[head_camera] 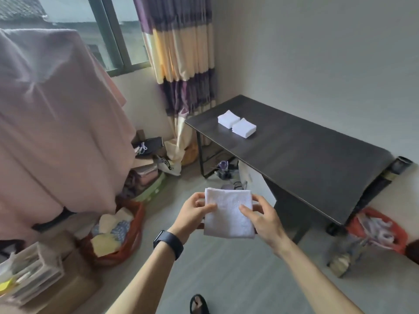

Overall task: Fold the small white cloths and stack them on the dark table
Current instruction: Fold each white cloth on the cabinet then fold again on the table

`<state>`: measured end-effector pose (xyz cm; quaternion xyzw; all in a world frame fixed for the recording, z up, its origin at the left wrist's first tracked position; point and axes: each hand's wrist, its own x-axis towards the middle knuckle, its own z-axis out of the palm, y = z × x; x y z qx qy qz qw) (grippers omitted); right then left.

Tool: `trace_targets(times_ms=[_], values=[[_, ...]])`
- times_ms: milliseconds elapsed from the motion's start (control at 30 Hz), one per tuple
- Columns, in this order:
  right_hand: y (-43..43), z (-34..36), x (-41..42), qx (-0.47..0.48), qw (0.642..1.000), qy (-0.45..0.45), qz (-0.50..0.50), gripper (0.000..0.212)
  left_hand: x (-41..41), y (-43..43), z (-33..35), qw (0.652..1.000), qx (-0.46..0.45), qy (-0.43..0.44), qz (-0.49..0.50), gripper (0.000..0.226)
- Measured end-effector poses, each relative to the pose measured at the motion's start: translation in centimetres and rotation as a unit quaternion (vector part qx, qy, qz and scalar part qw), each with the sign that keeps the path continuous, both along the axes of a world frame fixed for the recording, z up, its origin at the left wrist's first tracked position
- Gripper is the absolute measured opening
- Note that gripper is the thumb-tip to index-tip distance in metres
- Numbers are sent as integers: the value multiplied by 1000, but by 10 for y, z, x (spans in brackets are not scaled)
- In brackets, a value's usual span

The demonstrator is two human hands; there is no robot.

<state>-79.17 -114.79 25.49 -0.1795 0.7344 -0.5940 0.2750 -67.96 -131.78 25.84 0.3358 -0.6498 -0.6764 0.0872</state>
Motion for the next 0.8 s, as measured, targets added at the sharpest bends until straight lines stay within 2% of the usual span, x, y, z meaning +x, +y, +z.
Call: trace_targets(times_ms=[200,500,800], values=[[-123,-31,-88,25,1000,-15,-8,20,-87,-135,-40,998,44,-30,-29,43],[-265,-56,-229,38,995,-64,-61,24,-247,-287,-61,993,58,-65,-75,34],[-394,-89,-419,36,991,-72,-110,21,-452,-419,-80,990,28,-93,-103,30]])
